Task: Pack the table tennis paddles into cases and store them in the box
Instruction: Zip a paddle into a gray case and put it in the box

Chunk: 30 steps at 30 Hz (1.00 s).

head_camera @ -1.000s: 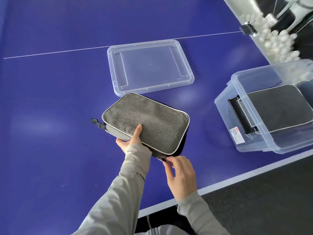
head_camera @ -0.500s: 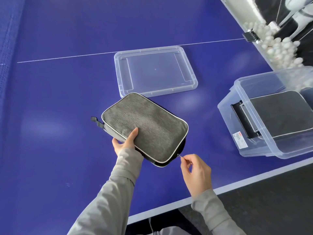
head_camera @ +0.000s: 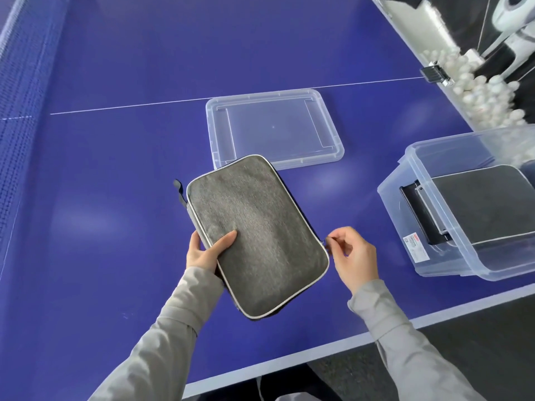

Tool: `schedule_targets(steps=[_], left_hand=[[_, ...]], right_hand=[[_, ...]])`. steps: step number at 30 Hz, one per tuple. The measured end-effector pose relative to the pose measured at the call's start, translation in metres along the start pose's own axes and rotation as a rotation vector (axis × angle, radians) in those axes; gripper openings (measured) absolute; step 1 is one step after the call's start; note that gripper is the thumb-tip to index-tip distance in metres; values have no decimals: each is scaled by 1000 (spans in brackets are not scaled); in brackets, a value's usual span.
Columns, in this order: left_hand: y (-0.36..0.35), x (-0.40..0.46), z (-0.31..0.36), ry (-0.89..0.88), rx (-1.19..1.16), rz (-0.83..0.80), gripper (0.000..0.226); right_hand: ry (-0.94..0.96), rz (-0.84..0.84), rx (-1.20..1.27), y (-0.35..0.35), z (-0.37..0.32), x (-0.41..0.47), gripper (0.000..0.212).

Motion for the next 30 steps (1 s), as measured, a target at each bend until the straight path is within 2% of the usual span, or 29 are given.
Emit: schedule_targets(steps=[3, 7, 11, 15, 21, 23, 25, 30], left_hand=[[3, -1, 8, -26, 74, -51, 59], [8, 0, 19, -61, 142, -138, 50], [15, 2, 30, -83, 196, -178, 61], [16, -1, 39, -141, 338, -223, 70], [21, -10, 47, -177, 635, -301, 71], [22, -14, 49, -191, 744, -330, 74], [23, -18, 53, -220, 845, -324, 79], [21, -27, 70, -336, 1172, -189, 78]], right_hand=[[-66, -83, 64, -10, -6, 11, 19], [-98, -206, 116, -21, -15, 23, 17], [-114, -293, 167, -32, -22, 35, 20], [-141, -248, 249, -41, -29, 50, 22], [-189, -39, 364, -28, -34, 78, 24], [-173, -67, 351, -27, -36, 80, 26], [-145, -146, 313, -31, -41, 78, 28], [-14, -283, 130, -41, -64, 78, 25]])
Point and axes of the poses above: each hand's wrist, its own x-axis towards the middle knuckle, its own y-axis out of the back of the hand, z = x × y, the point moved 6 cm from there along x, towards the middle knuckle, and after that the axes turned 14 degrees about y, right-handed, at the moved point
